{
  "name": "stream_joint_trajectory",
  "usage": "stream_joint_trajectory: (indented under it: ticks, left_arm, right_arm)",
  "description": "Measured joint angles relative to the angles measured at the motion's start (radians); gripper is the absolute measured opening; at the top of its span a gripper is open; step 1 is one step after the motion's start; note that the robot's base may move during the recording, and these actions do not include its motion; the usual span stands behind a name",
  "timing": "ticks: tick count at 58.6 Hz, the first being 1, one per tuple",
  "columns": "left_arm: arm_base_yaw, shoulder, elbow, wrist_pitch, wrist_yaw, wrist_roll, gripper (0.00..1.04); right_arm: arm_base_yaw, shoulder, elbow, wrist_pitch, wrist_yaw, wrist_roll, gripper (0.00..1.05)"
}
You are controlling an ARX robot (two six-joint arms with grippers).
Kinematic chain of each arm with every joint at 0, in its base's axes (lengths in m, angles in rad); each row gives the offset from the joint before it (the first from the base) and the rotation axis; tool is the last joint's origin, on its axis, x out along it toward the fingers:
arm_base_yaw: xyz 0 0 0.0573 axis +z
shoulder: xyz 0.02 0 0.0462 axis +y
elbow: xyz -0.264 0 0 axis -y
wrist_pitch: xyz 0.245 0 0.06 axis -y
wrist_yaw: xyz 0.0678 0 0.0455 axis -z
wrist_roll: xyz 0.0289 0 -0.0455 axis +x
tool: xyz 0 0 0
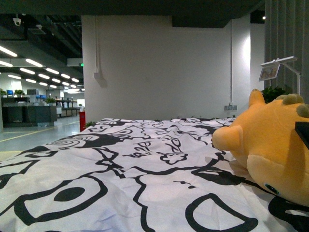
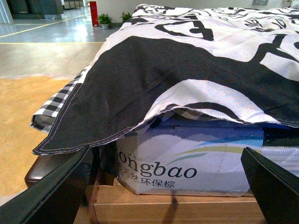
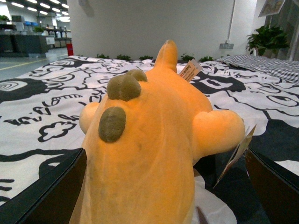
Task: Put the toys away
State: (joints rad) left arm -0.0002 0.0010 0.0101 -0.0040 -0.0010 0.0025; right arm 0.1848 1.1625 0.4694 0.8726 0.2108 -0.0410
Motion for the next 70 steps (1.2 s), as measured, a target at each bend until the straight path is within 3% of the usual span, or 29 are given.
stream_joint_trajectory:
  ticks: [41, 68, 70]
  left_arm:
    - [0.000, 0.000, 0.000, 0.000, 0.000, 0.000, 0.99]
    - [0.000, 0.000, 0.000, 0.000, 0.000, 0.000, 0.99]
    - [0.000, 0.000, 0.000, 0.000, 0.000, 0.000, 0.99]
  right_arm:
    - [0.095, 0.200, 0.158, 0.065, 0.047, -0.013, 1.03]
    - [0.057, 0.318, 0.151, 0.220, 0.067, -0.087, 1.03]
    - [0.055, 0.318, 0.146, 0.225, 0.068, -0.089, 0.99]
